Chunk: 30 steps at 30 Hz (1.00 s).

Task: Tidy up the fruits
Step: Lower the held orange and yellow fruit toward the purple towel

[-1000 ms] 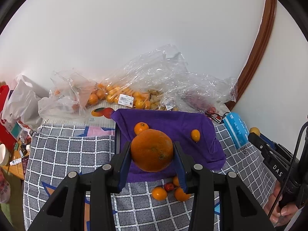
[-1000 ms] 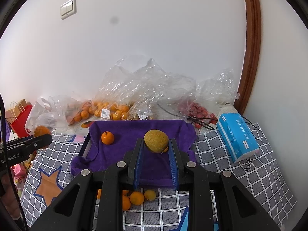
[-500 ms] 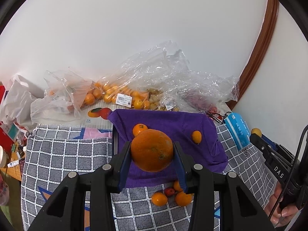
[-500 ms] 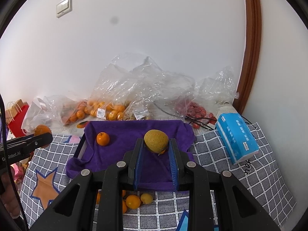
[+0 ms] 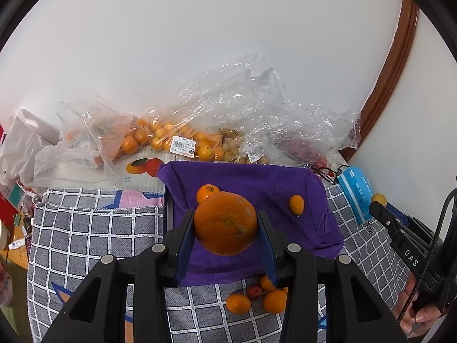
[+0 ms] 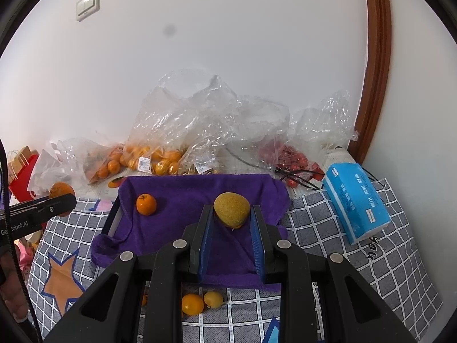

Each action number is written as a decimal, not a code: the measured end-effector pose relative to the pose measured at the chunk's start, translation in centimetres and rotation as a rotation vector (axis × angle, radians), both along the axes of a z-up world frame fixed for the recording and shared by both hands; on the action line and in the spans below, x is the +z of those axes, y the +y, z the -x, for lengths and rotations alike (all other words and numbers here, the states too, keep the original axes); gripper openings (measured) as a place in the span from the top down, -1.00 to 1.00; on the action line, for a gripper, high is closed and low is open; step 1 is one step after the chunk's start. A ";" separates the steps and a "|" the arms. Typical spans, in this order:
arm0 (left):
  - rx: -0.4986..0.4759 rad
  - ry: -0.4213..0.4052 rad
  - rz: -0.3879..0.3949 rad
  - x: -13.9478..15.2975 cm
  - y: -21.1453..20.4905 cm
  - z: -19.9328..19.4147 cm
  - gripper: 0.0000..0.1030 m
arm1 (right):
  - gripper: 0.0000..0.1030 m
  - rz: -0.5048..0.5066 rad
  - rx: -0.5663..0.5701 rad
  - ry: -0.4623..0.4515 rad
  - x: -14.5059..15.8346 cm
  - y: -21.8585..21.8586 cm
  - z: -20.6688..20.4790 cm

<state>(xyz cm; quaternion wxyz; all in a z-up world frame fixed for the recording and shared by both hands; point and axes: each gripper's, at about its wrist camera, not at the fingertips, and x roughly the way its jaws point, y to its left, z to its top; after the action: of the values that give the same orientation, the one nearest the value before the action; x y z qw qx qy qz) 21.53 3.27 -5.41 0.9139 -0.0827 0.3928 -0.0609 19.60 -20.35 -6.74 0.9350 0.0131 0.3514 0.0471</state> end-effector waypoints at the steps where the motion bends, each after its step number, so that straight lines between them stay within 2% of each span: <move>1: 0.001 0.001 -0.001 -0.1 0.0 -0.1 0.23 | 0.50 -0.002 -0.001 0.004 -0.2 -0.1 -0.2; 21: 0.028 0.027 0.013 -1.4 1.0 -2.1 0.23 | 0.50 -0.002 -0.006 0.047 -2.3 -0.5 -2.6; 30: 0.029 0.049 0.017 -2.9 1.3 -3.6 0.23 | 0.50 0.003 -0.003 0.079 -3.7 -0.2 -3.7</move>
<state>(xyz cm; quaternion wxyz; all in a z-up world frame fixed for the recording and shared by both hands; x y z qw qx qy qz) 25.16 4.57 -8.27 0.9040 -0.0975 0.4135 -0.0489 23.31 -20.57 -10.46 0.9205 0.0141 0.3879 0.0446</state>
